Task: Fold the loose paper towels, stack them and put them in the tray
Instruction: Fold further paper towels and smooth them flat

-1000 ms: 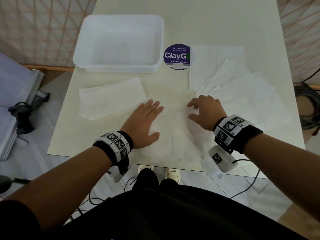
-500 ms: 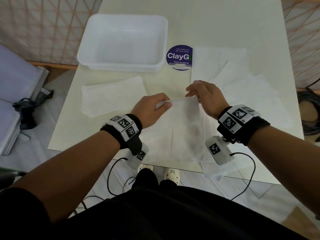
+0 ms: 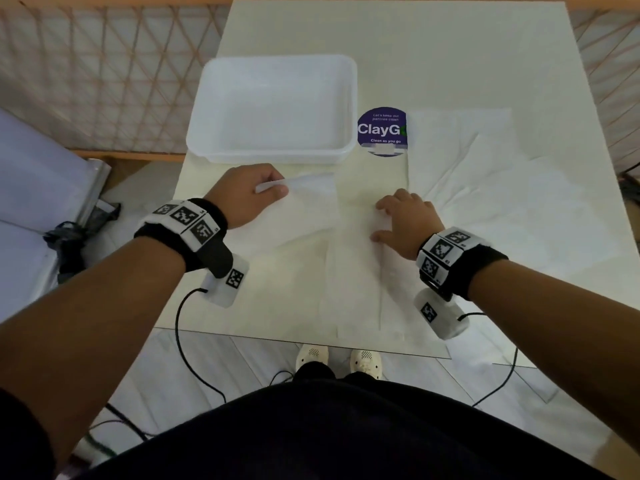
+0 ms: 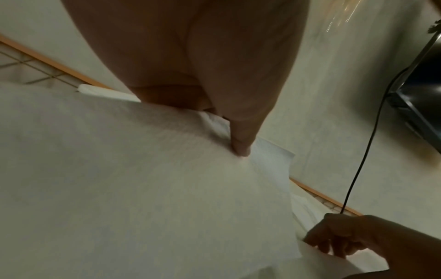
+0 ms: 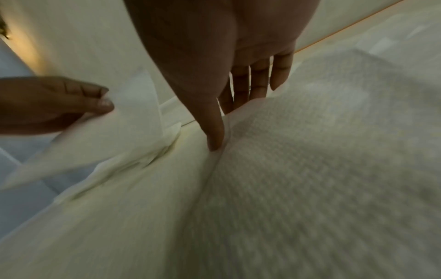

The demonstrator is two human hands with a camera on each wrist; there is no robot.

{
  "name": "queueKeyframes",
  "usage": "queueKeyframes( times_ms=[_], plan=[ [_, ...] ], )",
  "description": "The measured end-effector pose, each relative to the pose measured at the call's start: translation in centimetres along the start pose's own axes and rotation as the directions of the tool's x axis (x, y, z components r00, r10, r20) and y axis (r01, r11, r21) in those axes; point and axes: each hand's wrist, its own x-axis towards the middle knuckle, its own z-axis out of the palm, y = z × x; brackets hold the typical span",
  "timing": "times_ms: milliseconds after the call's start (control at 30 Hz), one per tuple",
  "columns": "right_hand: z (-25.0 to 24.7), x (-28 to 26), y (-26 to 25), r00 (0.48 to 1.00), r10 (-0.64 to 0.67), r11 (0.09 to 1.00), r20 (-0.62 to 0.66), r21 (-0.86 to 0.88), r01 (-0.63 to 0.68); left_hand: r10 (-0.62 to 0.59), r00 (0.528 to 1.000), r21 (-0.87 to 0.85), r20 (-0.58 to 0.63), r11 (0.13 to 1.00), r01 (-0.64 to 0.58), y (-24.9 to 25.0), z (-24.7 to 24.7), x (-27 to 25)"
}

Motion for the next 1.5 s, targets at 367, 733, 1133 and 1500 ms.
queueKeyframes(
  times_ms=[367, 733, 1133, 1500],
  plan=[
    [-1.5, 0.1, -2.3, 0.997, 0.068, 0.997, -0.025, 0.05, -0.066, -0.088, 0.996, 0.095, 0.031, 0.992, 0.085, -5.1, 1.0, 2.9],
    [-2.5, -0.6, -3.4, 0.992, 0.124, 0.986, -0.016, 0.118, -0.121, -0.05, 0.996, 0.194, -0.078, 0.979, 0.064, -6.2, 3.3, 3.0],
    [-5.3, -2.6, -2.3, 0.969, 0.071, 0.938, -0.238, 0.347, 0.017, 0.077, 0.981, -0.304, 0.181, 0.953, -0.018, 2.9, 4.6, -0.2],
    [-4.8, -4.1, 3.8, 0.922, 0.347, 0.759, -0.17, 0.628, -0.17, -0.088, 0.974, -0.487, 0.207, 0.854, 0.181, 4.0, 7.1, -1.7]
  ],
)
